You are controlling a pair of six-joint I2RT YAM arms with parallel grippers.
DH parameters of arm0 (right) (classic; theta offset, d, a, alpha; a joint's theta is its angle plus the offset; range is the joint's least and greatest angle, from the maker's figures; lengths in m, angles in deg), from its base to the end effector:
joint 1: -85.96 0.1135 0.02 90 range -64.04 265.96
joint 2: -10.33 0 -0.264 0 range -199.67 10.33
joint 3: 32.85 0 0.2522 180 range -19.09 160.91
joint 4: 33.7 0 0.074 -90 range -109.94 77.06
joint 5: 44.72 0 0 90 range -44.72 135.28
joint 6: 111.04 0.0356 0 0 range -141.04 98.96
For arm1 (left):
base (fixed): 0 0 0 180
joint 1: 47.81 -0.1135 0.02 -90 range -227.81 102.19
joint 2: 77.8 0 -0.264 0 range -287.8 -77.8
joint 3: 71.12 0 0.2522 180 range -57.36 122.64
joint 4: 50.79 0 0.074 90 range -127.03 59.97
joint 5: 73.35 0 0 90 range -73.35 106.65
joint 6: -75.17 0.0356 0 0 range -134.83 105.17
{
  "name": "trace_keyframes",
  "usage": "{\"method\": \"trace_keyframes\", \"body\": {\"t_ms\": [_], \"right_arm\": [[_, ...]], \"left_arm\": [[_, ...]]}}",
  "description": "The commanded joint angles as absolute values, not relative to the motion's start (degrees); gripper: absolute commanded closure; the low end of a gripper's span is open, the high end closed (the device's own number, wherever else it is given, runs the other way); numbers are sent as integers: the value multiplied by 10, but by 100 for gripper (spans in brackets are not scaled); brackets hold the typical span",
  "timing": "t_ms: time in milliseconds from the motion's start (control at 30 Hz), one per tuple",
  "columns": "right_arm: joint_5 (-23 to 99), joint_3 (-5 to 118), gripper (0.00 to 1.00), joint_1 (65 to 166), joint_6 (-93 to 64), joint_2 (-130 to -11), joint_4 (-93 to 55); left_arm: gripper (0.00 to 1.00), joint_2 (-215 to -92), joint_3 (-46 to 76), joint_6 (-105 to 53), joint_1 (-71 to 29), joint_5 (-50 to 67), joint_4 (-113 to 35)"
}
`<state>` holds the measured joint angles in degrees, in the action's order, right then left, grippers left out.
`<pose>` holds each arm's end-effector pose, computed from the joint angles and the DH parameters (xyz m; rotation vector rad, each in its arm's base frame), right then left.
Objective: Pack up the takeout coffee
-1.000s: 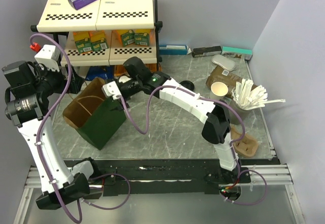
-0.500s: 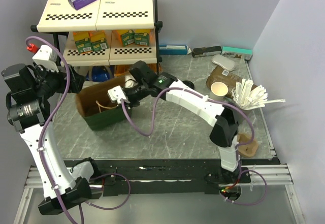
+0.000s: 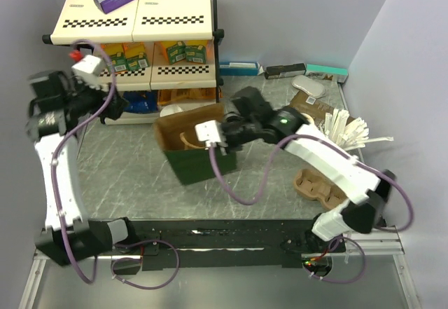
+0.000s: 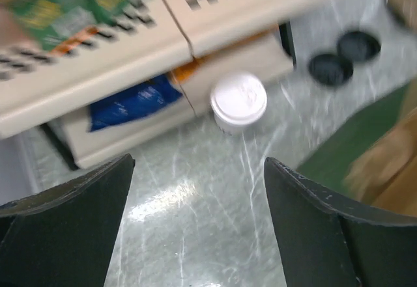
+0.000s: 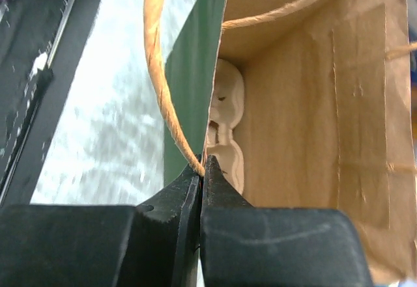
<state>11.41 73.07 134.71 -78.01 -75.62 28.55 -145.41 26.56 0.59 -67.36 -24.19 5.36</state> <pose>0.1928 0.2499 0.3933 -1.9397 1.0961 0.6006 0.2230 0.0545 0.4396 0.3672 1.8869 -0.3139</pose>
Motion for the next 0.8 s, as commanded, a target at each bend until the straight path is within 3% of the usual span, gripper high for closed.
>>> {"method": "trace_keyframes", "body": {"t_ms": [0,33,300,600,667,700,767], "right_arm": [[158,677,100,1307,-775,-665,340],[166,657,100,1299,-773,-656,344],[198,614,100,1257,-747,-617,389],[199,576,98,1242,-739,-570,364],[189,583,85,1241,-755,-570,375],[184,588,71,1240,-761,-574,385],[179,601,58,1240,-774,-582,415]], "left_arm": [[6,-1501,259,99,-592,-188,69],[1,-1508,253,102,-573,-154,62],[1,-1530,127,91,-499,-138,-100],[0,-1656,209,227,-455,-196,-19],[1,-1673,229,266,-452,-207,12],[1,-1678,235,330,-452,-222,29],[1,-1688,245,375,-451,-238,48]]}}
